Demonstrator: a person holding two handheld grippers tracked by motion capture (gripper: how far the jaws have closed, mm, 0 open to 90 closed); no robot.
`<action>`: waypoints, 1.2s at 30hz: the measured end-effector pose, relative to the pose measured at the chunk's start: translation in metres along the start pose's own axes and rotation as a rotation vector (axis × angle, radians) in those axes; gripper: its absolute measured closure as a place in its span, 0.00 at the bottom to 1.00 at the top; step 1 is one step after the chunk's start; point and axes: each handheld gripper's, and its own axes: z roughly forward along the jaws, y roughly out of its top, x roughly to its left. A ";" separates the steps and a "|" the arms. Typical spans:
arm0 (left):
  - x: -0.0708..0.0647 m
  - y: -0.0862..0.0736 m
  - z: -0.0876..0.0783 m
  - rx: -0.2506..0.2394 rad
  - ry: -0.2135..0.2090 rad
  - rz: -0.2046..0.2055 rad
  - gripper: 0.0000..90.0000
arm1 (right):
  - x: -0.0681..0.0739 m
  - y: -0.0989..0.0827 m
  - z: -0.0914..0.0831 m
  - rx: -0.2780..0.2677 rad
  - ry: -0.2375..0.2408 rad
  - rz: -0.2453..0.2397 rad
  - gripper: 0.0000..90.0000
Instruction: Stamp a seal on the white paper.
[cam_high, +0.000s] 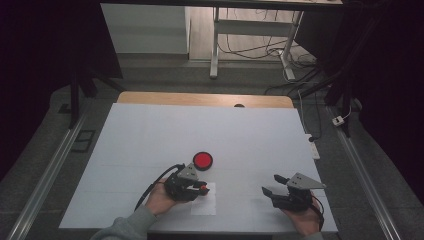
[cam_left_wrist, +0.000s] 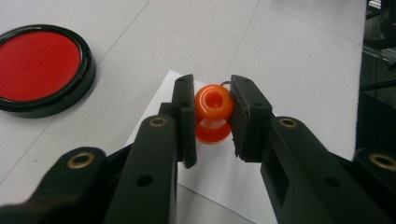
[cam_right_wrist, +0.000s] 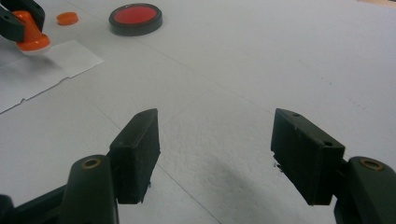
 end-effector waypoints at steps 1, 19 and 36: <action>0.000 0.000 0.001 0.008 0.001 0.002 0.81 | 0.000 0.000 0.000 0.002 -0.002 -0.001 0.36; -0.004 -0.004 0.012 0.047 0.016 0.027 0.81 | 0.000 0.000 0.000 0.002 0.000 0.000 0.36; -0.012 -0.007 0.014 0.047 0.064 0.062 0.81 | 0.000 0.000 0.001 0.005 -0.002 -0.002 0.36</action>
